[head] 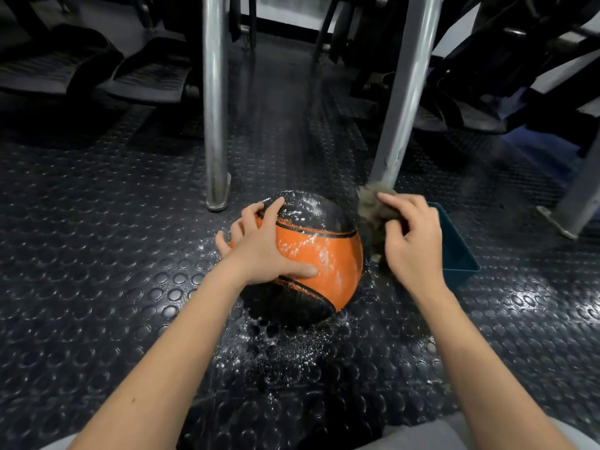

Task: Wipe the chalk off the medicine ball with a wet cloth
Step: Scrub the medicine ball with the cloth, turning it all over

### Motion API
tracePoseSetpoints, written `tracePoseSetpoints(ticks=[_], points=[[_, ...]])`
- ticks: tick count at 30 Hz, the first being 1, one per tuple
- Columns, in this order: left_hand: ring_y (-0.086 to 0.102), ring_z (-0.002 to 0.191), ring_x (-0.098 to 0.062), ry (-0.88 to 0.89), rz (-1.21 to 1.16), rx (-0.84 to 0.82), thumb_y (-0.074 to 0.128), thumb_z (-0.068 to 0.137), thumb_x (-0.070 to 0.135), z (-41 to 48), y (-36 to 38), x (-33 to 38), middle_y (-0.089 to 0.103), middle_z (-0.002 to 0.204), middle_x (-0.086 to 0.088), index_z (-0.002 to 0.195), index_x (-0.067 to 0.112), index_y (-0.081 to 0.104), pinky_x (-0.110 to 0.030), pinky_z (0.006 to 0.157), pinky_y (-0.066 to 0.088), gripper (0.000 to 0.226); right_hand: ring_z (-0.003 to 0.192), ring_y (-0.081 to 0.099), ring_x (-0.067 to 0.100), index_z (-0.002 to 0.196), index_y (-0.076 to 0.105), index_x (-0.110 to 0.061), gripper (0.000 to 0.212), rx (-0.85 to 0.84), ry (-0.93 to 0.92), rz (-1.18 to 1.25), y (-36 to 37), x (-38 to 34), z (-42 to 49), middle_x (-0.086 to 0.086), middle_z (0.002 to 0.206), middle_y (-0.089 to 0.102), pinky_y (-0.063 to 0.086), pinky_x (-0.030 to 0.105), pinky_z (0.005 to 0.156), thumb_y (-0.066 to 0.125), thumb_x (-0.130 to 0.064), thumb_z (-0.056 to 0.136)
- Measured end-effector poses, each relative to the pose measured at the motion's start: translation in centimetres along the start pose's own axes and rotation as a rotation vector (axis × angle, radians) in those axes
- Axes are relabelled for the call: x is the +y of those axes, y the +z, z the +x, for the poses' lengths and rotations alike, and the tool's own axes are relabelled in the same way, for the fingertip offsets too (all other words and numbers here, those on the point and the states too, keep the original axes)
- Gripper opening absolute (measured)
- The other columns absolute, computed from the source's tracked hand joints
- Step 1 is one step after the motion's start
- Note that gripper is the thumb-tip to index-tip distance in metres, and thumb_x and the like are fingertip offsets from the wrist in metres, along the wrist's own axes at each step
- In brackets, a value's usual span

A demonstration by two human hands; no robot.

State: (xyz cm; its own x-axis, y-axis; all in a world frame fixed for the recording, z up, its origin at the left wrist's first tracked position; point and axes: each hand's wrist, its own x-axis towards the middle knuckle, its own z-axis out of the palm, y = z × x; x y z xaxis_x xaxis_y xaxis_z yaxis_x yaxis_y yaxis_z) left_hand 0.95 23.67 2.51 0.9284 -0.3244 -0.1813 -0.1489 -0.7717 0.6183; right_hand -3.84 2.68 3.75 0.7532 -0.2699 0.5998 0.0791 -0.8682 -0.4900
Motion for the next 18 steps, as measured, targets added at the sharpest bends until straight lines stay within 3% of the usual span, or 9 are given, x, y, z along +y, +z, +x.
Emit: tracePoseSetpoints(ticks=[2, 4, 5, 8, 10, 12, 14, 18], points=[[0.004, 0.143, -0.028, 0.001, -0.014, 0.008, 0.077, 0.053, 0.066, 0.0, 0.1, 0.1, -0.005, 0.153, 0.01, 0.148, 0.045, -0.002, -0.056, 0.114, -0.003, 0.125, 0.095, 0.043, 0.017, 0.111, 0.067, -0.012, 0.04, -0.074, -0.184, 0.066, 0.2, -1.9, -0.9, -0.003, 0.106, 0.058, 0.028, 0.007, 0.087, 0.043, -0.002, 0.081], [0.005, 0.142, -0.028, 0.001, -0.014, 0.018, 0.078, 0.052, 0.066, -0.1, 0.1, 0.1, -0.004, 0.153, 0.011, 0.148, 0.046, -0.001, -0.056, 0.114, -0.001, 0.125, 0.095, 0.041, 0.015, 0.11, 0.068, -0.012, 0.039, -0.23, -0.305, 0.029, 1.4, -2.0, -2.2, -0.001, 0.106, 0.059, 0.031, 0.013, 0.088, 0.039, -0.008, 0.083], [0.005, 0.142, -0.028, 0.0, -0.011, 0.016, 0.078, 0.053, 0.066, -0.1, 0.1, 0.1, -0.004, 0.153, 0.011, 0.148, 0.046, -0.001, -0.056, 0.114, -0.001, 0.125, 0.096, 0.04, 0.015, 0.11, 0.068, -0.014, 0.039, -0.277, -0.275, -0.015, 1.8, -1.4, -2.2, 0.0, 0.107, 0.058, 0.033, 0.018, 0.089, 0.039, -0.008, 0.085], [0.005, 0.143, -0.028, -0.007, -0.016, 0.006, 0.078, 0.053, 0.065, 0.0, -0.1, -0.1, -0.004, 0.153, 0.011, 0.148, 0.046, -0.001, -0.056, 0.114, -0.002, 0.124, 0.099, 0.033, 0.014, 0.115, 0.065, -0.015, 0.038, -0.281, 0.057, -0.113, 1.2, 0.4, -0.9, 0.002, 0.111, 0.055, 0.036, 0.03, 0.09, 0.043, 0.0, 0.088], [0.006, 0.142, -0.028, -0.012, -0.022, 0.008, 0.078, 0.054, 0.064, 0.2, -0.3, -0.1, -0.004, 0.153, 0.01, 0.148, 0.046, -0.001, -0.056, 0.114, -0.001, 0.124, 0.099, 0.037, 0.02, 0.113, 0.066, -0.014, 0.039, -0.168, 0.045, -0.111, -0.4, -0.1, 0.0, 0.002, 0.108, 0.055, 0.035, 0.023, 0.088, 0.046, 0.005, 0.086], [0.007, 0.142, -0.028, -0.015, -0.024, 0.01, 0.079, 0.054, 0.064, 0.1, -0.2, -0.1, -0.002, 0.153, 0.01, 0.148, 0.046, 0.0, -0.055, 0.115, -0.001, 0.124, 0.096, 0.04, 0.021, 0.111, 0.067, -0.013, 0.039, -0.074, -0.064, -0.034, -1.5, -2.0, 0.3, -0.004, 0.103, 0.053, 0.027, 0.006, 0.085, 0.046, 0.005, 0.083], [0.008, 0.142, -0.027, -0.018, -0.036, 0.025, 0.079, 0.052, 0.063, 0.1, -0.1, 0.0, -0.001, 0.153, 0.01, 0.147, 0.046, 0.001, -0.054, 0.115, 0.001, 0.125, 0.095, 0.04, 0.018, 0.11, 0.067, -0.012, 0.04, -0.102, -0.191, 0.037, -1.4, -3.7, -0.1, -0.006, 0.102, 0.051, 0.023, 0.003, 0.088, 0.044, 0.0, 0.081], [0.009, 0.141, -0.028, -0.019, -0.027, 0.046, 0.079, 0.051, 0.065, 0.4, 0.2, 0.1, 0.0, 0.152, 0.009, 0.147, 0.046, 0.002, -0.055, 0.115, 0.003, 0.124, 0.096, 0.042, 0.021, 0.113, 0.066, -0.012, 0.041, -0.287, -0.334, -0.02, 1.8, -2.4, -3.1, 0.002, 0.111, 0.057, 0.037, 0.023, 0.088, 0.037, -0.012, 0.084]])
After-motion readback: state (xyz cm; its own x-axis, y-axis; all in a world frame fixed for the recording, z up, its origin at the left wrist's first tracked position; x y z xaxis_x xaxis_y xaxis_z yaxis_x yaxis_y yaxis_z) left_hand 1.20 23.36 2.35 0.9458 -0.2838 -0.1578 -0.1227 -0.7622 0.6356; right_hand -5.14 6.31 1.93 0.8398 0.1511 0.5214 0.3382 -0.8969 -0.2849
